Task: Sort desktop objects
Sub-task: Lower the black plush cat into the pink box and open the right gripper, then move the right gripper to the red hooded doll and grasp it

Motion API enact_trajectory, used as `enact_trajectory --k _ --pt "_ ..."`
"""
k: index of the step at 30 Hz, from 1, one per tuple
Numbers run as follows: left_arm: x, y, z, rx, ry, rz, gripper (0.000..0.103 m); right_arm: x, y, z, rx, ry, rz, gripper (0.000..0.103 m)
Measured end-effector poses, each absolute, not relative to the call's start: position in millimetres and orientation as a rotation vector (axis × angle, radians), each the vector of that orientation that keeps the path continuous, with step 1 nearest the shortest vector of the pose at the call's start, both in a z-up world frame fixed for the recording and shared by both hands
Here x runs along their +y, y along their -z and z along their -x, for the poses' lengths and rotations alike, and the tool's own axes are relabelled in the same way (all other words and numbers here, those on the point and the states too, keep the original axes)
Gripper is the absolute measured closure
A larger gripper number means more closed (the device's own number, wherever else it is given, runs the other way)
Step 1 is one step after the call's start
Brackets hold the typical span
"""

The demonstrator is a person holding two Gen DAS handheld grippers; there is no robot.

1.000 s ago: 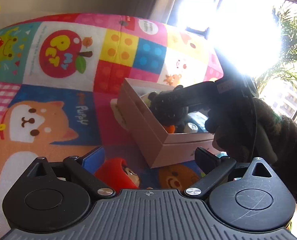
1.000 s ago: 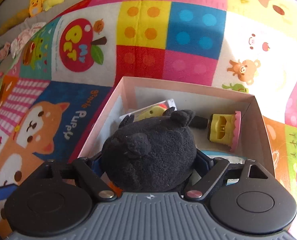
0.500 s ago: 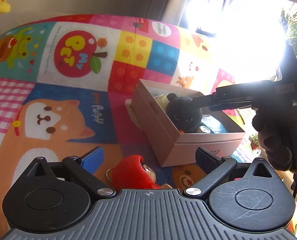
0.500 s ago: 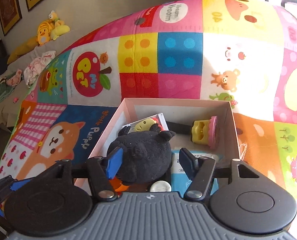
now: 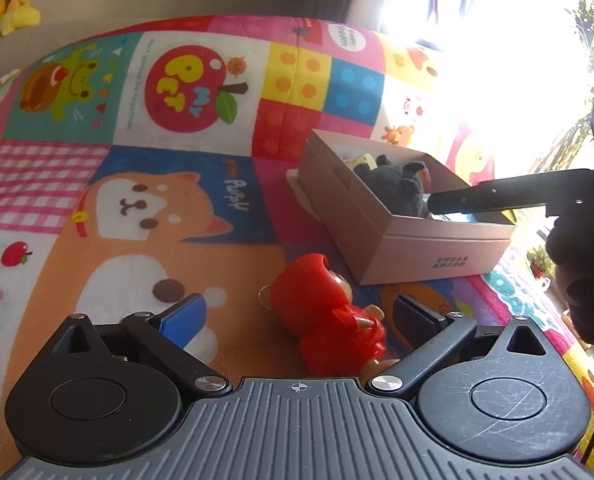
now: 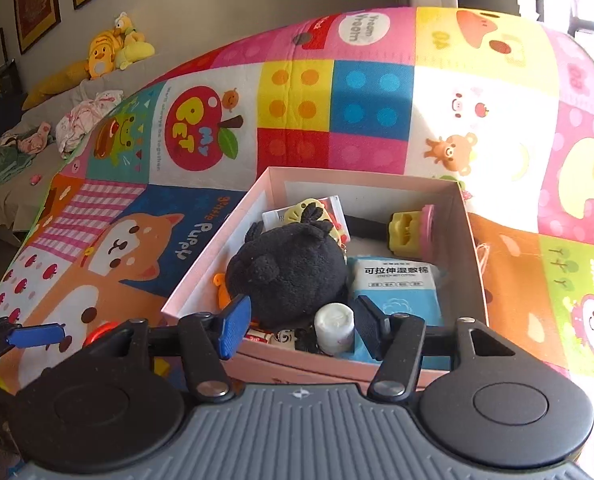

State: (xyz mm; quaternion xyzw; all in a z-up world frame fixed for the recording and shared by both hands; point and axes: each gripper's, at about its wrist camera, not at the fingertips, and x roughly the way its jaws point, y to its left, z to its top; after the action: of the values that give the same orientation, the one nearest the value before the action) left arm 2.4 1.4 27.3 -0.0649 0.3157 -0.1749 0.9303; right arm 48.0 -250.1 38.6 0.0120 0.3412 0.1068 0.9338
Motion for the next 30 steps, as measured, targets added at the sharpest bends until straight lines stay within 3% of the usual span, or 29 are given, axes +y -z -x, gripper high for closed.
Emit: enact_trajectory --k 3,6,13,17,20,24,30 --pt "5 -29 -1 0.641 0.331 0.148 0.001 -251 -43 -24 0.666 -0.241 -0.008 0.026" --pt "13 -35 -2 0.621 0.264 0.179 0.001 -238 -41 -4 0.657 -0.29 0.018 0.019" --pt "36 -47 1 0.593 0.172 0.224 0.0 -159 -17 22 0.639 -0.449 0.169 0.019" --pt "45 -49 6 0.595 0.148 0.241 0.0 -131 -9 14 0.659 -0.455 0.185 0.029" --pt "50 -48 8 0.6 0.147 0.244 0.0 -137 -14 13 0.655 -0.455 0.163 0.03" --pt "49 -43 8 0.611 0.157 0.25 0.0 -164 -17 8 0.67 -0.405 0.175 0.019" --pt "40 -39 11 0.622 0.203 0.244 0.0 -226 -12 -1 0.773 -0.307 0.121 0.018"
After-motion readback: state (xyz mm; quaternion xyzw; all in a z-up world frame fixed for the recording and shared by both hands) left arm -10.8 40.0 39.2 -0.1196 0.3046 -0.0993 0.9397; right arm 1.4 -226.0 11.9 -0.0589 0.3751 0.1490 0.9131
